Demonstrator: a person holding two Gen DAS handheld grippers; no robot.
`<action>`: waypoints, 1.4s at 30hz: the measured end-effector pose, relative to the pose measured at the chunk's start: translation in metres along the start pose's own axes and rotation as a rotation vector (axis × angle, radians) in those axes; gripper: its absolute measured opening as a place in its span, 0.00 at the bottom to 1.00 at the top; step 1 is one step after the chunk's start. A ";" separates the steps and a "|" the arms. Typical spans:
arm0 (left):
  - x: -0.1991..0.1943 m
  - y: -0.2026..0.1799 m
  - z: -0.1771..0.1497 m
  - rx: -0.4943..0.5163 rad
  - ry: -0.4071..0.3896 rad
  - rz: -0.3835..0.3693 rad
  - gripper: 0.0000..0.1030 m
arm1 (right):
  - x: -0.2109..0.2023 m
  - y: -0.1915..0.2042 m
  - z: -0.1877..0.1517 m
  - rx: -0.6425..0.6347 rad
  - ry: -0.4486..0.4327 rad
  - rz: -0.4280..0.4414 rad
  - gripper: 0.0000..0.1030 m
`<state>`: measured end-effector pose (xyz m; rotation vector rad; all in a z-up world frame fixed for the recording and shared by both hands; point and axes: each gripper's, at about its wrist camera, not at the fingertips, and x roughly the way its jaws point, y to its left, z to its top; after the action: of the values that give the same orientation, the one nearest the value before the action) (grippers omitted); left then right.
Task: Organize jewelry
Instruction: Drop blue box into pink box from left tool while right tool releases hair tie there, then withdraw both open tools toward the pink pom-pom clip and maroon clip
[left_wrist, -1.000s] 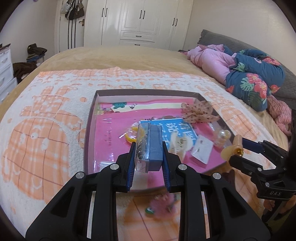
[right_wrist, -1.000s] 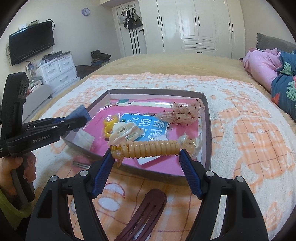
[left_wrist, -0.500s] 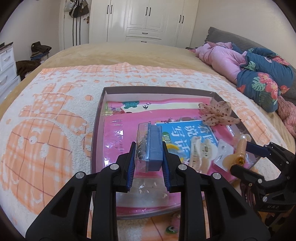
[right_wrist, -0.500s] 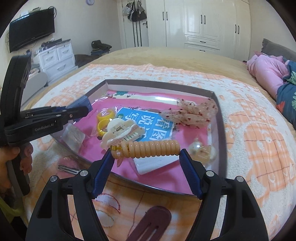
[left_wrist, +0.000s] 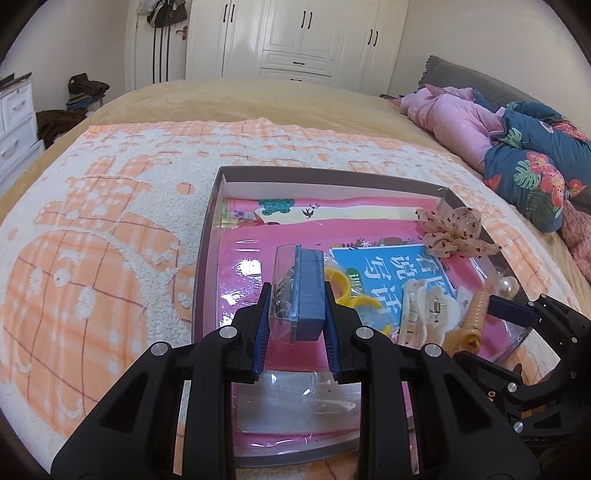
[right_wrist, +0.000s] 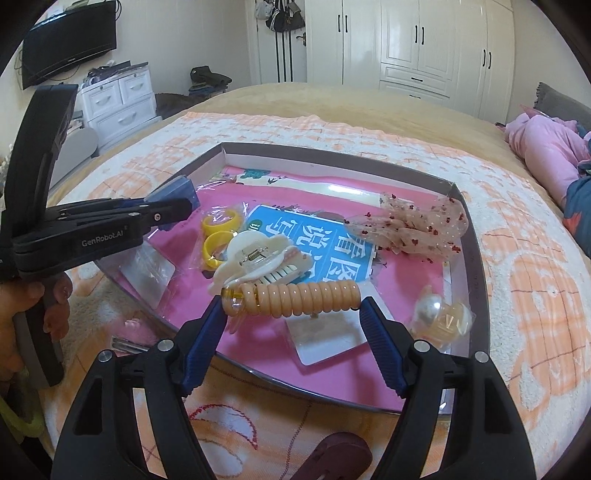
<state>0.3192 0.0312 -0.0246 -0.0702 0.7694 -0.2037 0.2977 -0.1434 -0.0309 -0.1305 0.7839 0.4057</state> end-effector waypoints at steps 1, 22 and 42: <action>0.000 0.000 0.000 0.000 0.001 0.000 0.17 | -0.001 0.000 0.000 0.003 -0.001 0.005 0.72; -0.030 -0.013 -0.005 0.017 -0.051 0.012 0.52 | -0.058 -0.005 -0.032 0.028 -0.081 -0.008 0.84; -0.081 -0.038 -0.047 0.065 -0.085 0.033 0.79 | -0.084 -0.004 -0.076 0.035 -0.051 0.002 0.85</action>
<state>0.2240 0.0117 0.0021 -0.0046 0.6788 -0.1927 0.1957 -0.1926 -0.0245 -0.0868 0.7404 0.3954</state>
